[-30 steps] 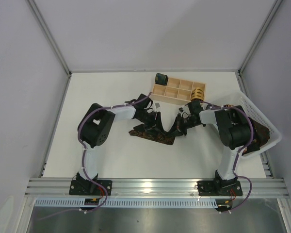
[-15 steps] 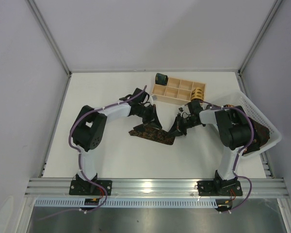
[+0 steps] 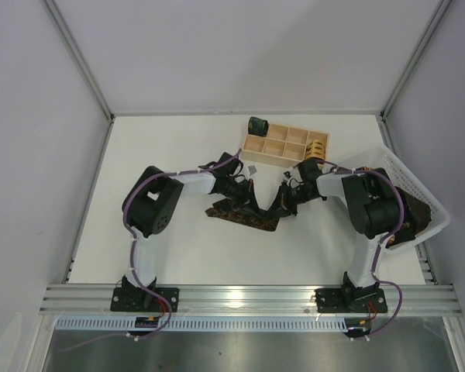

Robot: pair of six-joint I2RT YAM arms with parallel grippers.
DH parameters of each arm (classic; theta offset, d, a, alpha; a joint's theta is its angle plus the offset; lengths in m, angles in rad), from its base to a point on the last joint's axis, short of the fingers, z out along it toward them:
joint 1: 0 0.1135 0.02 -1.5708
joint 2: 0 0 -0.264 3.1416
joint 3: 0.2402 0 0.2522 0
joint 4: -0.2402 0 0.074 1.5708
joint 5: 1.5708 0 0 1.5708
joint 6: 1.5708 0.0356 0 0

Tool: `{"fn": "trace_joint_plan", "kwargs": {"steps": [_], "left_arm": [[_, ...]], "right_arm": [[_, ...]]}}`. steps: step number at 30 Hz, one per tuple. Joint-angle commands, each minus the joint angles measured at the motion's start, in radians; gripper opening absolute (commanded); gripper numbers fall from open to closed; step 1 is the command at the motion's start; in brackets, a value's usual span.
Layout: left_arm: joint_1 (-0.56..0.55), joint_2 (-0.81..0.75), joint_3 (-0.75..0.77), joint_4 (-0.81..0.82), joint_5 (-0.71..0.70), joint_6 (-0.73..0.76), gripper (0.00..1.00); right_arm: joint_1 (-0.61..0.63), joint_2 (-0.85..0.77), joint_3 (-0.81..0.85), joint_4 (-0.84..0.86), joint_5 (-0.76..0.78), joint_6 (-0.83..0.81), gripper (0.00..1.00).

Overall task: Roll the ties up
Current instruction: Roll the tie

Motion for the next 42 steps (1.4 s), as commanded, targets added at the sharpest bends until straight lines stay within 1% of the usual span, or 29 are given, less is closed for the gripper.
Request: {"fn": "trace_joint_plan", "kwargs": {"steps": [1, 6, 9, 11, 13, 14, 16, 17, 18, 19, 21, 22, 23, 24, 25, 28, 29, 33, 38, 42], "left_arm": [[-0.003, 0.029, -0.013, -0.044, -0.043, 0.088, 0.00], [0.000, 0.084, -0.019, -0.048, -0.082, 0.117, 0.00], [0.000, 0.106, -0.021, -0.051, -0.086, 0.126, 0.01], [0.003, 0.106, -0.028, -0.051, -0.096, 0.134, 0.00], [0.009, 0.117, -0.030, -0.054, -0.099, 0.138, 0.00], [0.011, 0.120, -0.030, -0.057, -0.099, 0.143, 0.00], [0.018, 0.124, -0.033, -0.058, -0.099, 0.148, 0.00], [0.022, 0.124, -0.036, -0.057, -0.102, 0.152, 0.00], [0.023, 0.126, -0.039, -0.064, -0.103, 0.155, 0.00], [0.025, 0.127, -0.038, -0.067, -0.105, 0.160, 0.00], [0.028, 0.129, -0.035, -0.084, -0.109, 0.175, 0.01], [0.029, 0.129, -0.038, -0.083, -0.112, 0.178, 0.00], [0.031, 0.132, -0.042, -0.084, -0.112, 0.183, 0.00], [0.032, 0.132, -0.042, -0.087, -0.112, 0.186, 0.01], [0.032, 0.135, -0.042, -0.089, -0.111, 0.189, 0.00], [0.034, 0.140, -0.041, -0.095, -0.115, 0.195, 0.00], [0.034, 0.143, -0.033, -0.098, -0.119, 0.198, 0.01], [0.035, 0.156, -0.019, -0.109, -0.119, 0.201, 0.01], [0.035, 0.169, -0.008, -0.106, -0.114, 0.195, 0.00], [0.035, 0.169, -0.002, -0.098, -0.103, 0.185, 0.00]], "right_arm": [[0.026, 0.086, -0.030, -0.041, 0.313, -0.085, 0.00], [0.042, 0.083, -0.018, -0.047, 0.295, -0.069, 0.00], [0.045, 0.040, -0.001, -0.087, 0.298, -0.062, 0.00], [0.042, -0.020, 0.005, -0.118, 0.298, -0.046, 0.00], [0.033, -0.064, 0.013, -0.145, 0.303, -0.038, 0.04], [0.027, -0.098, 0.020, -0.173, 0.298, -0.035, 0.11], [0.016, -0.130, 0.025, -0.196, 0.296, -0.035, 0.16], [0.013, -0.162, 0.025, -0.217, 0.296, -0.034, 0.23], [0.007, -0.176, 0.020, -0.224, 0.295, -0.032, 0.25], [-0.003, -0.193, 0.014, -0.225, 0.292, -0.029, 0.32], [-0.013, -0.236, -0.030, -0.211, 0.274, -0.028, 0.39], [-0.017, -0.245, -0.052, -0.196, 0.266, -0.028, 0.47], [-0.025, -0.255, -0.073, -0.158, 0.238, -0.028, 0.52], [-0.031, -0.259, -0.120, -0.130, 0.215, -0.026, 0.57], [-0.037, -0.258, -0.141, -0.074, 0.194, -0.025, 0.62], [-0.036, -0.235, -0.204, 0.008, 0.165, -0.032, 0.75], [-0.036, -0.226, -0.213, 0.060, 0.148, -0.032, 0.76], [-0.030, -0.176, -0.240, 0.180, 0.116, -0.012, 0.77], [-0.030, -0.146, -0.243, 0.192, 0.160, -0.008, 0.74], [-0.030, -0.126, -0.245, 0.216, 0.137, 0.007, 0.71]]}}
